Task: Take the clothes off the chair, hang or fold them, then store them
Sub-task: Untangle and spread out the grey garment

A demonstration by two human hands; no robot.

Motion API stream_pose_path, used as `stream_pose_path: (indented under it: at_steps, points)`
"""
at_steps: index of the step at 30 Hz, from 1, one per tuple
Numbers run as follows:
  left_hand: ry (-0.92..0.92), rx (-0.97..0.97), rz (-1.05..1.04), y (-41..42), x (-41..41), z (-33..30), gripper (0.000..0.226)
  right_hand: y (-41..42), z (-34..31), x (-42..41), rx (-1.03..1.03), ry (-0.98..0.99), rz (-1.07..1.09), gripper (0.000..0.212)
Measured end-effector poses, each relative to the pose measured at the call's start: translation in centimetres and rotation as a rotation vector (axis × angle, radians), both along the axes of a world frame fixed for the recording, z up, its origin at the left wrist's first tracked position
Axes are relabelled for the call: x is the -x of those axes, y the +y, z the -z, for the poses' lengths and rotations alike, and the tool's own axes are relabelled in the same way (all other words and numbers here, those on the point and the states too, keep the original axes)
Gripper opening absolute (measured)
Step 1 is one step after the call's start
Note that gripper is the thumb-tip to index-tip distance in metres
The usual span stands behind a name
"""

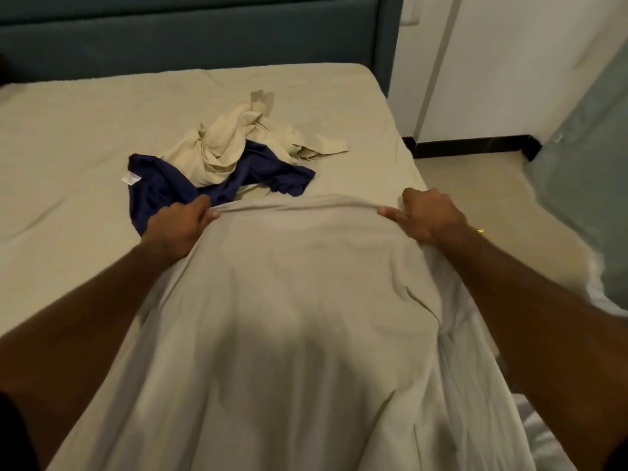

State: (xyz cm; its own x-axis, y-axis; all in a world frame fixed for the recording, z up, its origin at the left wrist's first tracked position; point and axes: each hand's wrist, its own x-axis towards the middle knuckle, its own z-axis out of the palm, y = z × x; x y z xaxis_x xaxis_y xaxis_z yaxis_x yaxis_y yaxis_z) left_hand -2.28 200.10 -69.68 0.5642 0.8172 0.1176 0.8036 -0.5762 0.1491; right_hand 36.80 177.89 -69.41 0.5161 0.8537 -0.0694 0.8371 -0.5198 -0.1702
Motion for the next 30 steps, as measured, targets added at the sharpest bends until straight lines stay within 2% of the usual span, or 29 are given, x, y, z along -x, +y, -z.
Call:
stream_pose_path:
  at_steps: [3,6,8,10,11,13,16,18,19,21,23,25,26,27,29,30]
  points:
    - [-0.158,0.083,-0.107,-0.2,1.3,-1.4,0.049,-0.8,-2.1,-0.4,0.108,0.164,0.035,0.076]
    - [-0.229,0.252,-0.2,-0.7,4.2,-3.4,0.058,-3.4,-3.7,-0.8,0.169,0.483,0.062,0.06]
    - [-0.333,0.512,-0.214,-1.5,6.4,-4.1,0.046,-5.2,-4.6,-1.7,0.16,0.668,0.086,0.051]
    - [-0.388,0.749,-0.185,-2.4,8.1,-3.9,0.026,-7.0,-5.1,-2.2,0.192,0.729,0.099,0.047]
    - [-0.376,0.788,-0.18,-2.6,8.7,-3.4,0.017,-7.8,-5.0,-2.2,0.221,0.725,0.105,0.044]
    - [-0.42,0.743,-0.219,-2.3,9.7,-2.6,0.025,-9.2,-4.3,-2.4,0.18,0.769,0.135,0.034]
    - [-0.637,0.624,-0.284,-1.6,10.0,-2.9,0.029,-10.5,-3.2,-2.6,-0.266,0.904,0.205,0.034]
    - [-0.723,0.611,-0.321,-0.8,9.3,-2.9,0.027,-10.8,-2.9,-2.6,-0.413,0.853,0.246,0.031]
    - [-0.729,0.597,-0.331,-0.4,9.2,-2.7,0.027,-10.9,-2.9,-2.6,-0.405,0.846,0.252,0.029]
    - [-0.701,0.63,-0.35,0.4,9.5,-2.5,0.024,-11.6,-2.5,-3.0,-0.244,0.939,0.275,0.034]
    - [-0.532,0.727,-0.389,0.9,11.3,-2.4,0.026,-12.9,-2.0,-3.3,0.031,1.03,0.284,0.041]
    - [-0.313,0.844,-0.392,3.8,15.4,0.3,0.05,-14.2,-1.5,-3.9,0.168,1.042,0.273,0.039]
    - [-0.296,0.86,-0.396,5.5,17.0,1.4,0.057,-14.5,-1.5,-4.1,0.137,1.059,0.282,0.038]
    - [-0.29,0.84,-0.384,5.1,17.1,1.0,0.055,-14.6,-1.5,-4.3,0.044,1.099,0.304,0.039]
    - [-0.322,0.633,-0.465,2.4,15.0,-2.1,0.041,-14.3,-1.8,-4.4,-0.245,1.171,0.36,0.038]
    - [-0.356,0.525,-0.505,2.3,14.7,-2.6,0.04,-13.8,-2.1,-4.4,-0.388,1.142,0.39,0.036]
